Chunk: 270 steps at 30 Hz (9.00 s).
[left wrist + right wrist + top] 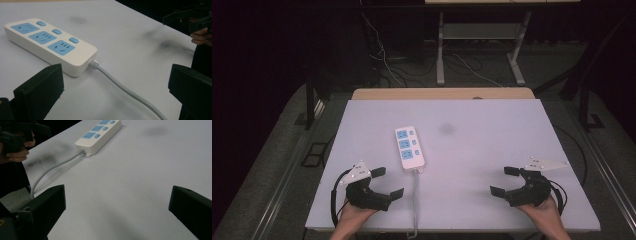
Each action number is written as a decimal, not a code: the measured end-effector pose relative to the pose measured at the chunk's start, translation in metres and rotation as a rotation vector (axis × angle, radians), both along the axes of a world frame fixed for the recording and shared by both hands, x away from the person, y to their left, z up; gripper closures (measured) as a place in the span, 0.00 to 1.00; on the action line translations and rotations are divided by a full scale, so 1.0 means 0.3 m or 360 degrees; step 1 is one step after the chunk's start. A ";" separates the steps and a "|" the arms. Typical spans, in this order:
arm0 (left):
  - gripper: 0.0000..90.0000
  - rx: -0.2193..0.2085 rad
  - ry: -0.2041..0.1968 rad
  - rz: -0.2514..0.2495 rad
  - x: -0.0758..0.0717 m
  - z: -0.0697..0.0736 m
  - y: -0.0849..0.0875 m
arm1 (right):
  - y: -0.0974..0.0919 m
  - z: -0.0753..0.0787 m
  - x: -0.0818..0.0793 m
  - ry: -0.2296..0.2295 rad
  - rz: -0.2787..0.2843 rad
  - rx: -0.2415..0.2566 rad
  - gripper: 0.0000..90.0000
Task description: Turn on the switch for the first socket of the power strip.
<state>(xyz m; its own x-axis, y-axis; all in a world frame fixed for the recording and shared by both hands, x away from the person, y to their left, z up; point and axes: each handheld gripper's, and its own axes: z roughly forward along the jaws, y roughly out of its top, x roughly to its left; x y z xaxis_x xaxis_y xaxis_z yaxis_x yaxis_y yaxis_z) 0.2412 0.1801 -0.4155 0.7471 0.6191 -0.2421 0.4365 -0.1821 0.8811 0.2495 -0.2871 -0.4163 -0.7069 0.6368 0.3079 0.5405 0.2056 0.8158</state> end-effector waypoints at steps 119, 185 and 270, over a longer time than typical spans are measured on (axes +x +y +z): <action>0.00 0.0540 0.0146 -0.0230 0.321 0.264 -0.123 | -0.013 -0.002 -0.003 0.0008 0.0016 -0.0008 0.01; 0.99 0.0722 0.0287 -0.0350 0.514 0.159 -0.249 | -0.019 -0.006 -0.004 0.0016 0.0027 -0.0011 0.01; 1.00 0.0625 0.0239 -0.0174 0.512 0.089 -0.215 | -0.072 0.019 -0.016 -0.0067 -0.0070 0.0070 0.01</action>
